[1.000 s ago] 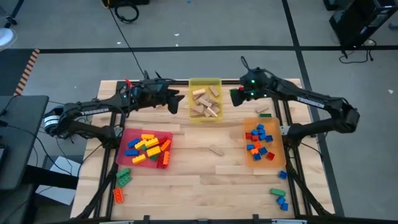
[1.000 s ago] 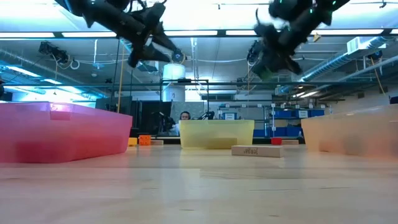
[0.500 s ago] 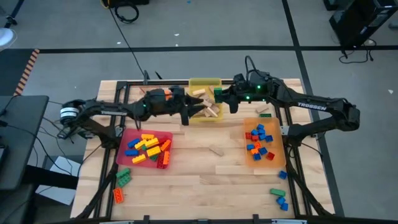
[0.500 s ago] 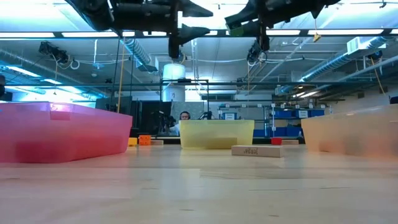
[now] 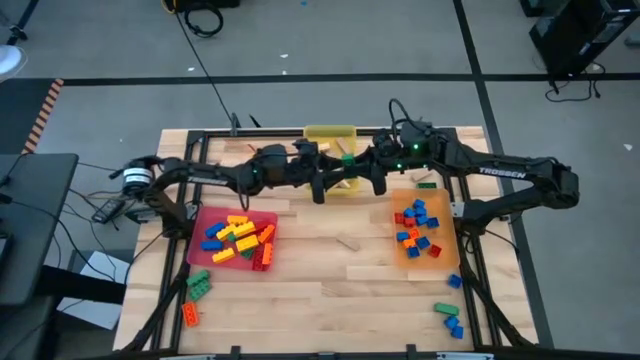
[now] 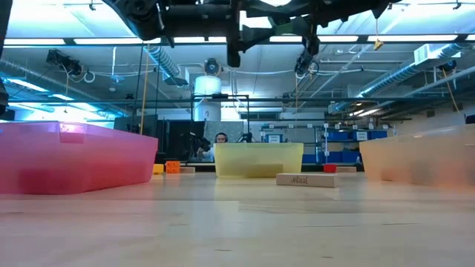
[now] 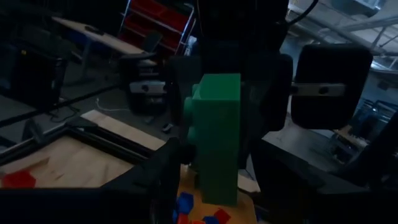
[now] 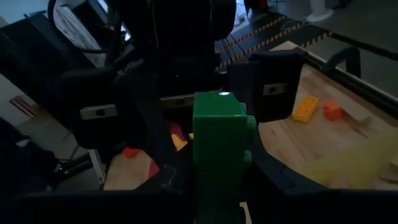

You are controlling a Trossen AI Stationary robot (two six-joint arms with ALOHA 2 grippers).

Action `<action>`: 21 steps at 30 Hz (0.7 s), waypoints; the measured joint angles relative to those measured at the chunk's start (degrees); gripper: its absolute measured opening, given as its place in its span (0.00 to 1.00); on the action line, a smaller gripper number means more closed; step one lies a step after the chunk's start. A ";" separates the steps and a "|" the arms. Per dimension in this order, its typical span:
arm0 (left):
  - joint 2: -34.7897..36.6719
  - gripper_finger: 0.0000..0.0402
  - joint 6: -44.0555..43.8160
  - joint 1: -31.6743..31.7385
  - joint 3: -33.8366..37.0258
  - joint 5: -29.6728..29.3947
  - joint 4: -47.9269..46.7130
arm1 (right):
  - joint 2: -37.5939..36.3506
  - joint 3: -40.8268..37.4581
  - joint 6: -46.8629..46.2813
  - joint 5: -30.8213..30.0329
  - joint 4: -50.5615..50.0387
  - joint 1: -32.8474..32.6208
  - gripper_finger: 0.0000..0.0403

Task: Sort blocks by size
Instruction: Put the 3 stud green game piece into the pink bin

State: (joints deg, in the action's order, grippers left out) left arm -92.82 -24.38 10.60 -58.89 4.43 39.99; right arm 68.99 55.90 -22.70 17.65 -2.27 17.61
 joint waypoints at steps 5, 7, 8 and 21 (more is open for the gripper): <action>-0.63 0.50 0.03 0.04 -1.27 0.88 -1.18 | -0.15 -0.02 0.41 0.25 -0.31 0.04 0.26; -0.63 0.50 0.01 0.06 -1.27 1.16 -1.29 | -0.13 -0.02 0.45 0.27 -0.26 0.05 0.26; -0.63 0.50 -0.03 0.04 -1.27 1.17 -1.25 | -0.13 -0.02 0.60 0.38 -0.27 0.14 0.27; -0.78 0.50 -0.23 -0.27 -1.45 1.68 -0.43 | -2.69 -0.04 1.47 1.24 0.22 2.12 0.26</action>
State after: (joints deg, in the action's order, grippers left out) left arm -93.60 -24.61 10.33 -60.34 6.11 39.56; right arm 66.30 55.86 -21.23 18.89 -2.05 19.73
